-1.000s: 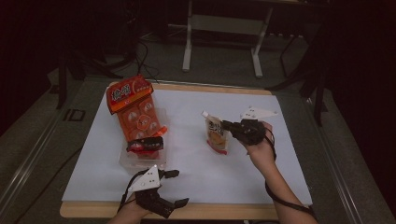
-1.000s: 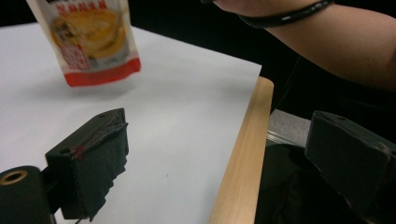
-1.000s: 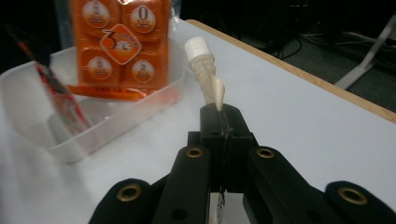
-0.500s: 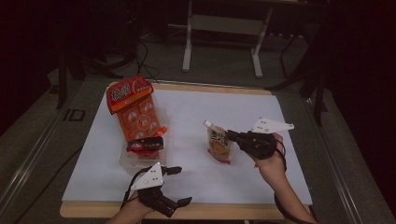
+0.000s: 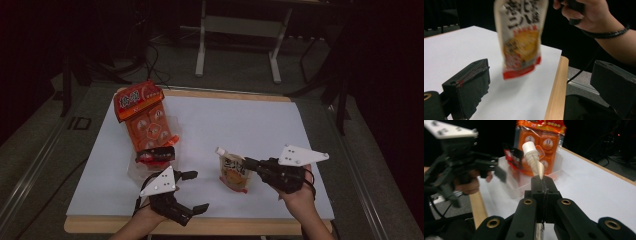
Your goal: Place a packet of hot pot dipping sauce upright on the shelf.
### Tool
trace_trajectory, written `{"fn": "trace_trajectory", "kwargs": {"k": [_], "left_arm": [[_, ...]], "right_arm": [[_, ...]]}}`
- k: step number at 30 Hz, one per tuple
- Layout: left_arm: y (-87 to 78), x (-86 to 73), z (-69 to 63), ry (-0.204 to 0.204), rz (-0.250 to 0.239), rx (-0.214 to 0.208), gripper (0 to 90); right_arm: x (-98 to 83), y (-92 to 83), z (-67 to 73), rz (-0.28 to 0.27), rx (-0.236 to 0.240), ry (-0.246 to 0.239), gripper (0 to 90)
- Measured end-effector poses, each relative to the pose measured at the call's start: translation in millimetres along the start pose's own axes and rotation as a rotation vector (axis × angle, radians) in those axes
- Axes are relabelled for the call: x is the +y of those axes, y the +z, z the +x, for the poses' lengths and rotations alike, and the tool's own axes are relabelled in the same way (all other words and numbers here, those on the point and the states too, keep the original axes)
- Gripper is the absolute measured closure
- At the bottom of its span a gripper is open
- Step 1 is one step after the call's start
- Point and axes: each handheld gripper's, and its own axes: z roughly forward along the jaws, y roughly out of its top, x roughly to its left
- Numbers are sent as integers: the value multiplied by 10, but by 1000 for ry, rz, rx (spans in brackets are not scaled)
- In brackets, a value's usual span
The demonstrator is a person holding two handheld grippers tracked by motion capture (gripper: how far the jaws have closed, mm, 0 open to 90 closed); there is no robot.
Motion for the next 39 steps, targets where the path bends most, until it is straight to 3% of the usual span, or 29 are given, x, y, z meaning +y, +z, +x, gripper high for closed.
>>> {"fn": "trace_trajectory", "kwargs": {"k": [7, 11, 16, 17, 18, 20, 21, 23, 26, 30, 33, 39], "left_arm": [[37, 130, 5, 10, -20, -5, 42], [35, 191, 15, 13, -44, 21, 42], [43, 266, -10, 34, -45, 6, 43], [55, 296, -34, 61, -41, -15, 43], [55, 296, -34, 61, -41, -15, 47], [76, 338, -51, 78, -26, -22, 136], [78, 345, -45, 78, -31, -48, 160], [88, 366, -46, 84, -32, -53, 193], [87, 390, -58, 113, -47, -75, 335], [94, 413, -65, 124, -43, -109, 525], [109, 420, -85, 144, -19, -114, 614], [120, 423, -60, 133, 11, -95, 760]], "right_arm": [[21, -96, 207, -28, 59, -15, 898], [31, -119, 302, -36, 90, -27, 898], [21, -106, 369, -31, 119, -26, 898], [18, -93, 396, -28, 131, -31, 898], [18, -93, 396, -28, 131, -31, 898], [20, -80, 429, -28, 151, -34, 898], [22, -73, 442, -25, 149, -40, 898], [26, -59, 459, -21, 156, -45, 898], [30, -51, 478, -17, 154, -54, 898], [20, -39, 475, -17, 163, -51, 898], [10, -19, 476, -13, 165, -52, 898], [-1, 4, 478, -5, 168, -49, 897]]}}
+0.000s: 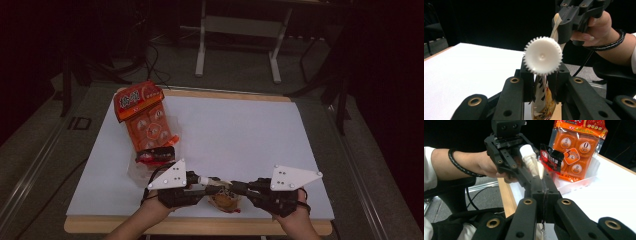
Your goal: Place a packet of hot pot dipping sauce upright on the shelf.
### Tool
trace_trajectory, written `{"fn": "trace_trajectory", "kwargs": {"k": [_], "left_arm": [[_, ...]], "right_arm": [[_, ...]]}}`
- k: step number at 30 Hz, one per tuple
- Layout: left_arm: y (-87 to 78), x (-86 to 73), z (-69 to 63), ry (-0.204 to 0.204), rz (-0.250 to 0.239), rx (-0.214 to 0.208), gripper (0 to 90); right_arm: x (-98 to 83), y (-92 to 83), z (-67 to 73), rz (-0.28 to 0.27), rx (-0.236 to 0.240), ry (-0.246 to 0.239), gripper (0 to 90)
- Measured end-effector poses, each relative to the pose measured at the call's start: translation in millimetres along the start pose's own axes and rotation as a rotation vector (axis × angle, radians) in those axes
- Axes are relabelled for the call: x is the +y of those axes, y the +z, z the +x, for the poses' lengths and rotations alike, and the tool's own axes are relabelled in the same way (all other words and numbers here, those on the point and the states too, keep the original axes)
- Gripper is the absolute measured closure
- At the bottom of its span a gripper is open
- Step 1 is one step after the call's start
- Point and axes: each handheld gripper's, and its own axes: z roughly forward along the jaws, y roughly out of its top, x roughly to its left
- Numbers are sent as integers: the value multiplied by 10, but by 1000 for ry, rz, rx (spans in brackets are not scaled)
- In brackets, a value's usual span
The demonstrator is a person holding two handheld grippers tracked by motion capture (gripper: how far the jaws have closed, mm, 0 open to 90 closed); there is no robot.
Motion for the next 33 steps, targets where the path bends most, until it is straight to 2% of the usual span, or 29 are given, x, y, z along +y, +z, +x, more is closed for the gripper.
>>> {"fn": "trace_trajectory", "kwargs": {"k": [8, 12, 15, 20, 22, 24, 25, 28, 33], "left_arm": [[-23, 8, 3, 1, -13, -31, 866], [-37, 9, -18, 26, -10, -12, 878], [-48, 16, -13, 26, -5, -11, 882], [-67, 34, -4, 24, -2, -11, 885], [-78, 39, -3, 35, -1, 3, 885], [-104, 48, 10, 28, -4, 8, 885], [-138, 58, 28, 26, -9, 19, 885], [-176, 78, 70, 19, -17, 34, 885], [-237, 122, 107, 51, -22, 68, 885]], "right_arm": [[-7, -10, -31, -13, 6, 14, 895], [-14, 1, -34, -8, 4, 12, 888], [-10, 8, -39, -6, 3, 11, 877], [1, -6, -58, -12, -12, 15, 799], [0, -12, -61, -13, -19, 15, 787], [-3, -32, -72, -23, -35, 17, 753], [-10, -60, -86, -39, -61, 20, 644], [-37, -102, -129, -61, -102, 29, 535], [-102, -139, -167, -87, -179, 48, 342]]}}
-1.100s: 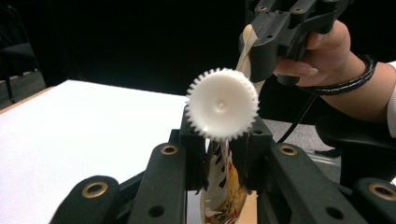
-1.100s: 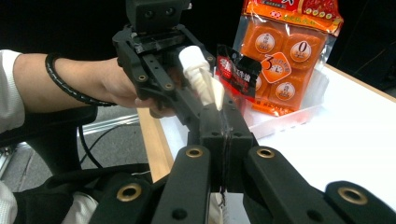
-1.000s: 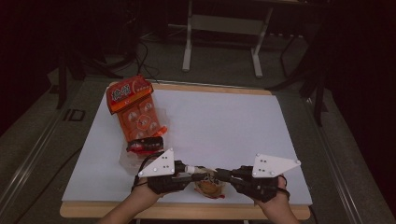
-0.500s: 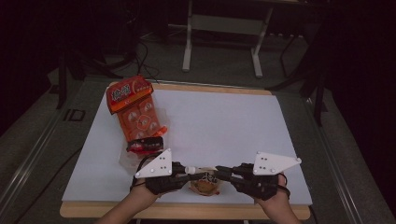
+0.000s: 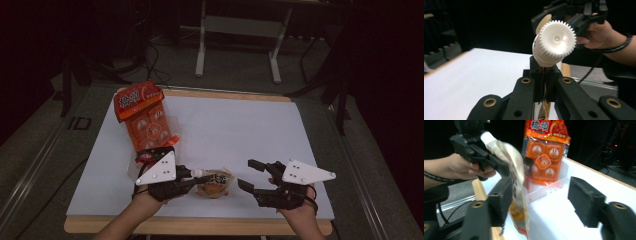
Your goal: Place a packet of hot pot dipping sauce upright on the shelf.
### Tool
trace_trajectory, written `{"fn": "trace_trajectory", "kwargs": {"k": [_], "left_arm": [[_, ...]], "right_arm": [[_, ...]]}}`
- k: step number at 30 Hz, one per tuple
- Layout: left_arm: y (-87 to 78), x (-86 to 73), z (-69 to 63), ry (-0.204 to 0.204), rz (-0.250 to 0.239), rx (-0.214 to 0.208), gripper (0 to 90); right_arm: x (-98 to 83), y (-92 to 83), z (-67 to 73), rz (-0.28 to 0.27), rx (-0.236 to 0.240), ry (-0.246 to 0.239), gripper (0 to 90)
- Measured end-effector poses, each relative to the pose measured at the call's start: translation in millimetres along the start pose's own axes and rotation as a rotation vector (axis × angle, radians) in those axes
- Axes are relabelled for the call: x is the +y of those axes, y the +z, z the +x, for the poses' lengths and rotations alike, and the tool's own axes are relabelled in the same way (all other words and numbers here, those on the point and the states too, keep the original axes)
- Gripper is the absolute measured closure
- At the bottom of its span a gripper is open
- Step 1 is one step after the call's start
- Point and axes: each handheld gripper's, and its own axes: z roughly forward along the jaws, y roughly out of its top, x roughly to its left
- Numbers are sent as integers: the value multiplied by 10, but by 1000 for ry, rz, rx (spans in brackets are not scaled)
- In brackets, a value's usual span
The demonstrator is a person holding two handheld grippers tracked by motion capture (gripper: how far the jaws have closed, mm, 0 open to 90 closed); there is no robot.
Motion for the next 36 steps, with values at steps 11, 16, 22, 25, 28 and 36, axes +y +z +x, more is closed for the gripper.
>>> {"fn": "trace_trajectory", "kwargs": {"k": [11, 16, 22, 25, 28, 36], "left_arm": [[-320, 86, 194, 21, -64, 76, 885], [-504, 78, 282, 38, -65, 118, 884], [-723, 39, 365, 47, -64, 156, 884], [-820, 14, 393, 52, -63, 164, 884], [-904, -18, 423, 58, -48, 179, 884], [-1065, -156, 487, 54, -31, 210, 883]], "right_arm": [[-66, -76, -101, -32, 30, 43, 132], [-106, -40, -130, -6, 42, 44, 140], [-133, -2, -161, -2, 71, 70, 143], [-139, 14, -170, 3, 72, 64, 144], [-152, 30, -181, 5, 70, 56, 144], [-180, 51, -220, -5, 93, 74, 144]]}}
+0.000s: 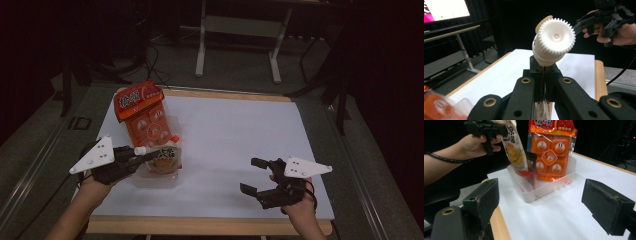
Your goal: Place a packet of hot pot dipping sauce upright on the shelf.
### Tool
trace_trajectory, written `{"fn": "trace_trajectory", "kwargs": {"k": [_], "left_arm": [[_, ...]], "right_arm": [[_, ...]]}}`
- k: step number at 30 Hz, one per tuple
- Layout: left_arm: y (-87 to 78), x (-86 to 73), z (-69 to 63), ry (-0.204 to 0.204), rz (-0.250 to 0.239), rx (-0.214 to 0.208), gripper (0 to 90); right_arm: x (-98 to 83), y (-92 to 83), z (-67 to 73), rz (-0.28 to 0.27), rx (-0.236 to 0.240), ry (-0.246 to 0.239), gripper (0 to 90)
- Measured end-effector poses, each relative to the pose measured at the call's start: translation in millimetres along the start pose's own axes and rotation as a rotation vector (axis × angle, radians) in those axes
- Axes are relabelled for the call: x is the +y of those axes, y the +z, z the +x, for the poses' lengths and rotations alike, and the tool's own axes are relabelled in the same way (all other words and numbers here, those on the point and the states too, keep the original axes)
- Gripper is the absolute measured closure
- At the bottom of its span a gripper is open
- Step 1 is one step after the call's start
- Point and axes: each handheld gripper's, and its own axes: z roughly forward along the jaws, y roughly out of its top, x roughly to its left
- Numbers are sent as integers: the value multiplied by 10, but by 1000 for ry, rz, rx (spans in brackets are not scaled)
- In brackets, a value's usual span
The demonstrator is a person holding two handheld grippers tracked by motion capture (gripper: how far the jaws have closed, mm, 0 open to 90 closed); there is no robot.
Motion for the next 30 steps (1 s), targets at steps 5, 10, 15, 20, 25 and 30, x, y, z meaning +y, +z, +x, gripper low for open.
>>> {"fn": "trace_trajectory", "kwargs": {"k": [5, 10, 15, 20, 25, 30], "left_arm": [[-50, -119, 68, -10, 11, 3, 882], [-81, -242, 129, -26, 17, 11, 882], [-99, -343, 155, -43, 27, 1, 881], [-110, -432, 165, -62, 43, -10, 881], [-98, -524, 165, -80, 53, -15, 881], [-39, -621, 130, -87, 89, -32, 880]], "right_arm": [[-31, 17, -25, 11, 3, 12, 148], [-46, 20, -24, 18, 2, 10, 148], [-57, 23, -35, 22, 3, 18, 148], [-61, 32, -38, 29, 3, 20, 149], [-63, 44, -34, 34, 0, 17, 149], [-61, 48, -28, 41, 3, 17, 150]]}}
